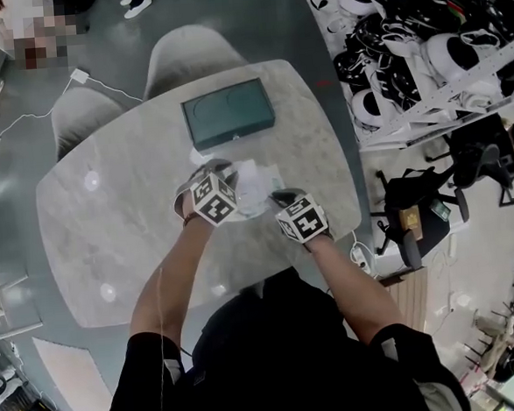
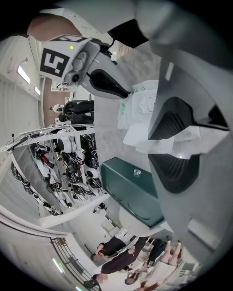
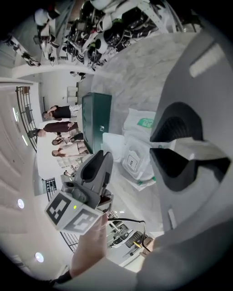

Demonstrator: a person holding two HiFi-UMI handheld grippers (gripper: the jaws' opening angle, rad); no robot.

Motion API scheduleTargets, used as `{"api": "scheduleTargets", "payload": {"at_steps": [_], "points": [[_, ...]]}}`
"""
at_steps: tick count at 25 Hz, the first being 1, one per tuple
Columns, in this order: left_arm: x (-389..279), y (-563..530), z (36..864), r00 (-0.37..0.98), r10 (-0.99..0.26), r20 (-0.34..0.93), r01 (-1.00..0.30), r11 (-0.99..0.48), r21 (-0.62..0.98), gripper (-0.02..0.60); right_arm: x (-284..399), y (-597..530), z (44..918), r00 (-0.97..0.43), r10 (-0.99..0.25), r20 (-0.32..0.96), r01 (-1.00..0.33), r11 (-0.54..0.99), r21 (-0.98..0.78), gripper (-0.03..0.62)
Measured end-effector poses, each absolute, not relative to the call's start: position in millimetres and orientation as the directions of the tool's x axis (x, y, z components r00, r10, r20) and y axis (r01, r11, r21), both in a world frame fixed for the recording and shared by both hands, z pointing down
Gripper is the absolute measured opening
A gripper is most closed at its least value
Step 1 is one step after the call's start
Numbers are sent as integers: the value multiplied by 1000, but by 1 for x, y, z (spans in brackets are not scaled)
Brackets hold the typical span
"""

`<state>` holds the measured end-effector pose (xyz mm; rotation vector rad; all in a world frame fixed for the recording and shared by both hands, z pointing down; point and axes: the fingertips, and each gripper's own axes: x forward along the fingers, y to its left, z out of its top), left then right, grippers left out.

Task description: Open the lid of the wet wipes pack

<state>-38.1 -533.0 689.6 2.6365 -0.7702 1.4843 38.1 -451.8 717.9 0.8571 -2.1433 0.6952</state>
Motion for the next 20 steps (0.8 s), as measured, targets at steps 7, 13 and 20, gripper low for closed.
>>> {"api": "scheduleTargets", "payload": {"at_steps": [7,13,20], "points": [[-41,-525,645,506,-477,718,-546,-822,-162,138,46,-431,672,-525,-455,719,-781,593,-196,44],[-65,-485,588,560,-536,632,-586,-795,-155,138,35,-396,625,-523,-547,654,-816,543,-198,44],[-96,-432,535,627,-582,518,-623,-773,-115,138,12,-349,578,-515,-618,594,-834,522,-180,44]]}}
